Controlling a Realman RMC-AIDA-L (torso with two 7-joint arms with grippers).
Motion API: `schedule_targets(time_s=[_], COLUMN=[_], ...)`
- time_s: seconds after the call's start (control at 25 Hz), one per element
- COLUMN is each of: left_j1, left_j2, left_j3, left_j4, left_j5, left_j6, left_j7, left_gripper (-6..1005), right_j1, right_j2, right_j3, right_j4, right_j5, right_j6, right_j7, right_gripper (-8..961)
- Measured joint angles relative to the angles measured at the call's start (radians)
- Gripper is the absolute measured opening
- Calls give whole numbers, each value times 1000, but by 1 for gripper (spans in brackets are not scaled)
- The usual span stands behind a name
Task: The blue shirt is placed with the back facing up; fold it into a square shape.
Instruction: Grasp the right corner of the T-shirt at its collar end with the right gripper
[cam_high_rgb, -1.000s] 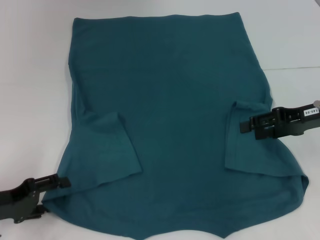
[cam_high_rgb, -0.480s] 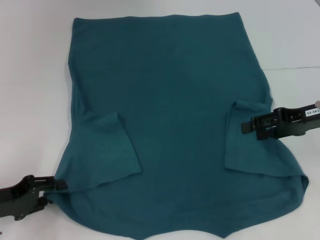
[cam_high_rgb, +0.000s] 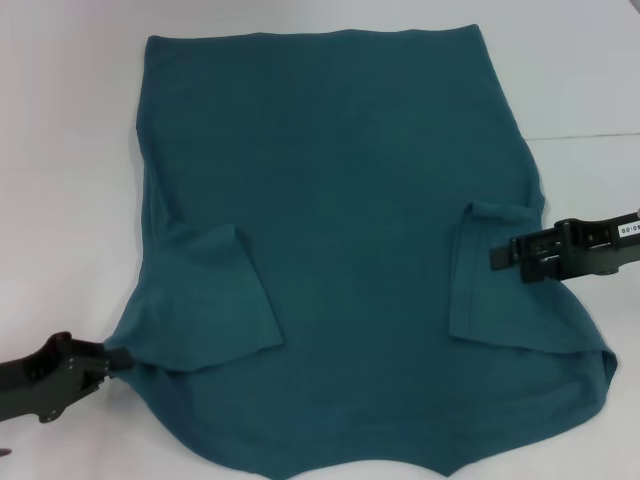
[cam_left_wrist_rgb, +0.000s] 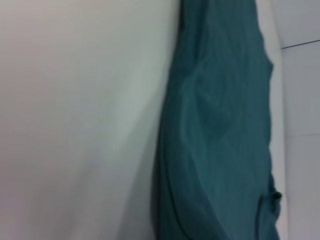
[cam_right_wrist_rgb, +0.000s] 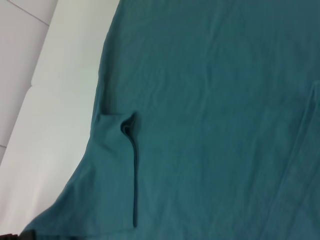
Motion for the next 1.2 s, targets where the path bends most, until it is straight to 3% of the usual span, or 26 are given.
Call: schedule_targets(time_s=[0.24, 0.36, 0.56, 0.72, 0.88, 1.2], left_j1=[-2, -7, -13, -18, -24, -26], left_j2=[8, 13, 13, 12, 12, 12], left_j3=[-34, -45, -29, -27, -26, -27], left_j4=[-42, -54, -54, -54, -55, -59], left_j5=[-80, -81, -79, -79, -79, -80], left_j6=[30, 31, 16, 1, -9, -11], left_j7=[90, 100, 101, 101, 102, 102], left_gripper=[41, 30, 27, 27, 27, 26], right_j1=[-15, -38, -105, -160, -185, -135], right_j2=[-6, -30, -88, -108, -95, -25], right_j3=[-4, -6, 5, 13, 41, 37], right_j4=[-3, -7, -15, -41, -64, -54], right_j5=[-6, -26, -41, -92, -124, -210], right_j6=[-7, -39, -114, -123, -94, -14], right_j7=[-20, -26, -22, -2, -11, -58], right_gripper=[720, 720, 719, 720, 720, 720])
